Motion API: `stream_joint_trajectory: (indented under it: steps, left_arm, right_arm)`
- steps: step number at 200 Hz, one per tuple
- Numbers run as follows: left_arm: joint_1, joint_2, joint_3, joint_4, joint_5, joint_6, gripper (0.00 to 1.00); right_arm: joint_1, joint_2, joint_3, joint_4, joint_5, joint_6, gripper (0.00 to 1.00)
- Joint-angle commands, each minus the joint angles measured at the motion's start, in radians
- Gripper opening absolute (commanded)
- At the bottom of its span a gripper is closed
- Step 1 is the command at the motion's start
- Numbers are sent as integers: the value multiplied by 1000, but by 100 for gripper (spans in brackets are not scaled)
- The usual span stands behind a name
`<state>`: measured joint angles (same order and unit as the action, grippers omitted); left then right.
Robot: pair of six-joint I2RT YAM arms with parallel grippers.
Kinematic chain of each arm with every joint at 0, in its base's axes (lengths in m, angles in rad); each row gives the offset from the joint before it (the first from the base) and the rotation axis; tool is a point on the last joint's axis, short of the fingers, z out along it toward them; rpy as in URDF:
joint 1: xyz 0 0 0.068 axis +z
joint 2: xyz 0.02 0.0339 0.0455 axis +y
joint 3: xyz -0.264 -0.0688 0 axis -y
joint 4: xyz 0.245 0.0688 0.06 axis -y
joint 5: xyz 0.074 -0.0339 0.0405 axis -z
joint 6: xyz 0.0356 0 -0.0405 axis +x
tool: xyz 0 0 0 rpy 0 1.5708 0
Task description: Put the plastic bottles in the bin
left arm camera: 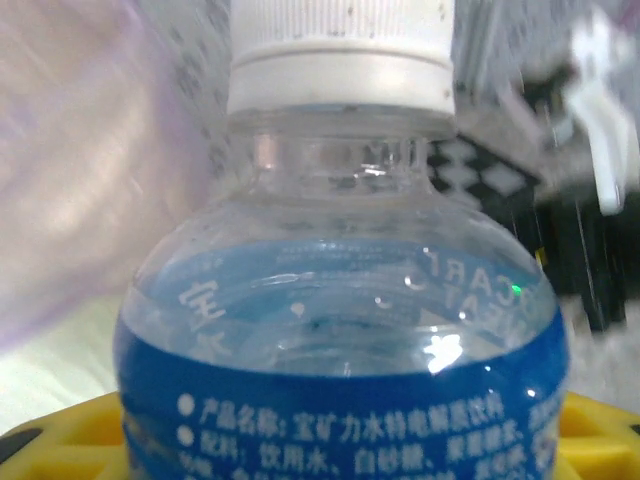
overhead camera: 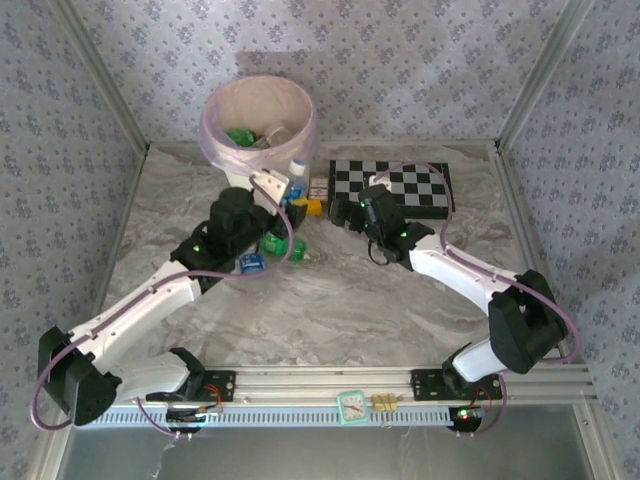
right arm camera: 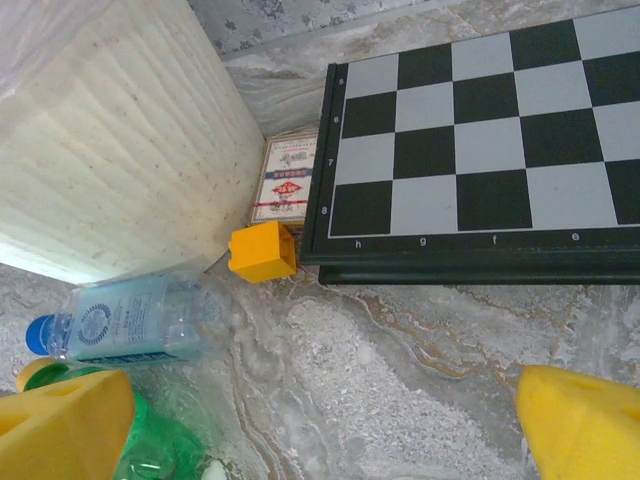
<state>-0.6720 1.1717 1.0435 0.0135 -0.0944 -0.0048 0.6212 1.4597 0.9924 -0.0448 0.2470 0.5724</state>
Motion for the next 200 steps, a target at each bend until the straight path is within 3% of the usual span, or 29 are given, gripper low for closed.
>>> stream_joint_trajectory:
  steps: [1, 56, 103, 152, 200]
  left_arm:
    - [58, 43, 118, 113, 35, 34, 57]
    - [201, 213, 336, 102, 43, 95, 56]
    - [317, 375, 505, 32, 70, 65, 56]
    - [381, 574, 738, -194, 94, -48, 57]
    - [385, 738, 948, -415, 133, -55, 59]
  right_arm:
    - [-6, -38, -24, 22, 18, 27, 100]
    - [-9, -64, -53, 24, 32, 33, 100]
    - [-14, -88, -76, 24, 44, 35, 100]
    - [-18, -107, -86, 21, 51, 38, 100]
    - [-20, -123, -97, 11, 55, 39, 100]
